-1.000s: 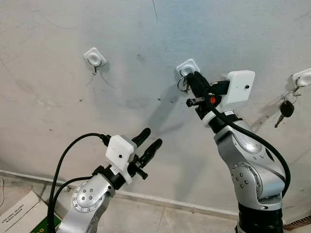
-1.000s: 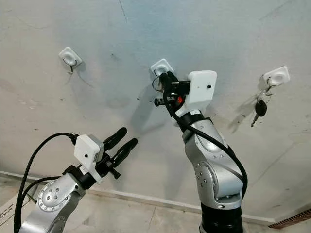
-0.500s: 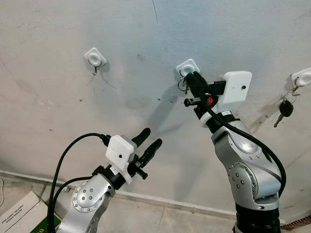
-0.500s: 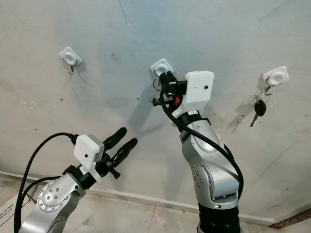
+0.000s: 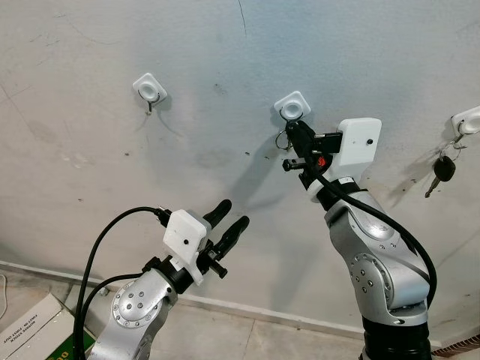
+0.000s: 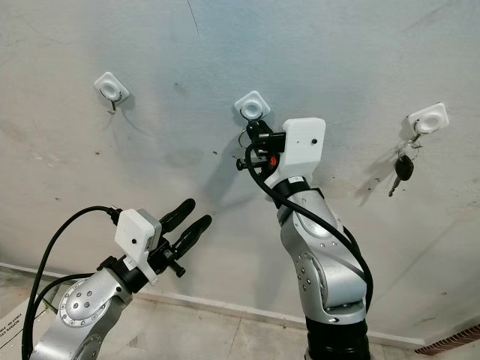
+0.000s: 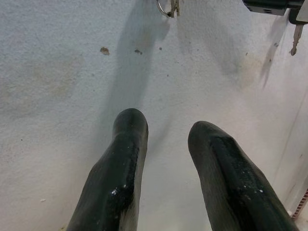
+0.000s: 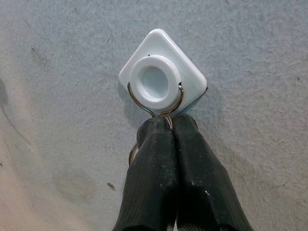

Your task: Hang keys on a hook

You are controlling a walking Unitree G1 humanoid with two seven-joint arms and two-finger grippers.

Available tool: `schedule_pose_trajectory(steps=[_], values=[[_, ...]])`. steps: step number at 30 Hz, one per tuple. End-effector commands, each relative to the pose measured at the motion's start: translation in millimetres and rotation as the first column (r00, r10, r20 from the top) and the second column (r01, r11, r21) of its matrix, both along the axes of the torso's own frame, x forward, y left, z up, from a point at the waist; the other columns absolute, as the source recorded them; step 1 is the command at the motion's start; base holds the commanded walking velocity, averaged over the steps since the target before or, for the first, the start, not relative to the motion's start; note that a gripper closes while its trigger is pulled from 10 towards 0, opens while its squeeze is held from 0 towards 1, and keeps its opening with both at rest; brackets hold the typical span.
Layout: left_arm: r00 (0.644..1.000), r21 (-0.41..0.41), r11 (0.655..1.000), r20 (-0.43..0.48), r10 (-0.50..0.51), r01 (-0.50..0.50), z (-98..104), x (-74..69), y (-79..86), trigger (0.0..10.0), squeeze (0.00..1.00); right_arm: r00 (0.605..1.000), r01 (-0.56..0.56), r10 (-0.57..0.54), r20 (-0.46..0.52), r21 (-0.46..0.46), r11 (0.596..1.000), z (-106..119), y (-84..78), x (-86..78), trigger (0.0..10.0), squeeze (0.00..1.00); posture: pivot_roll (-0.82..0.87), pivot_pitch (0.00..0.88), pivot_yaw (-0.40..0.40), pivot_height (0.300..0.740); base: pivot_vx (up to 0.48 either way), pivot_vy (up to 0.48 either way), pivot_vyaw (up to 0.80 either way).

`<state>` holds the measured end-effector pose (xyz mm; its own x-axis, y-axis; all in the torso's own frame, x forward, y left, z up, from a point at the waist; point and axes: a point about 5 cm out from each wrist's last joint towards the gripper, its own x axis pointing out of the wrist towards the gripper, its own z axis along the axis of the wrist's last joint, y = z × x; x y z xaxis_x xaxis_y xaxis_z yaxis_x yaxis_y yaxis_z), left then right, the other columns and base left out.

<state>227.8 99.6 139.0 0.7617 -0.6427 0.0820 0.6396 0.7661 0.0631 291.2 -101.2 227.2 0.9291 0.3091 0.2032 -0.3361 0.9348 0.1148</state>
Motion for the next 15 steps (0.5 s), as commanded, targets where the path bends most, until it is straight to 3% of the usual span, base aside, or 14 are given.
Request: schedule_pose_trajectory(steps=[1,8,15], values=[[1.0,0.017,1.0,-0.001,0.002,-0.002,-0.2,1.5,0.4,10.0,0.0,0.999,0.015,-0.016,-0.045,-0.013,1.0,-9.5,-0.7,1.0,10.0,0.0,-0.02,0.071,-0.001,0.74,0.0,0.0,0.0],[1.0,0.015,1.0,-0.003,0.002,-0.002,-0.4,1.6,0.2,10.0,0.0,0.999,0.031,-0.032,-0.042,-0.025,0.999,-10.6,-2.6,1.3,10.0,0.0,-0.02,0.072,-0.001,0.74,0.0,0.0,0.0],[1.0,0.014,1.0,-0.006,0.004,-0.004,-0.5,1.2,0.0,10.0,0.0,0.992,0.126,-0.126,-0.008,0.001,0.992,-2.6,-15.0,6.8,10.0,0.0,-0.02,0.072,-0.001,0.74,0.0,0.0,0.0]])
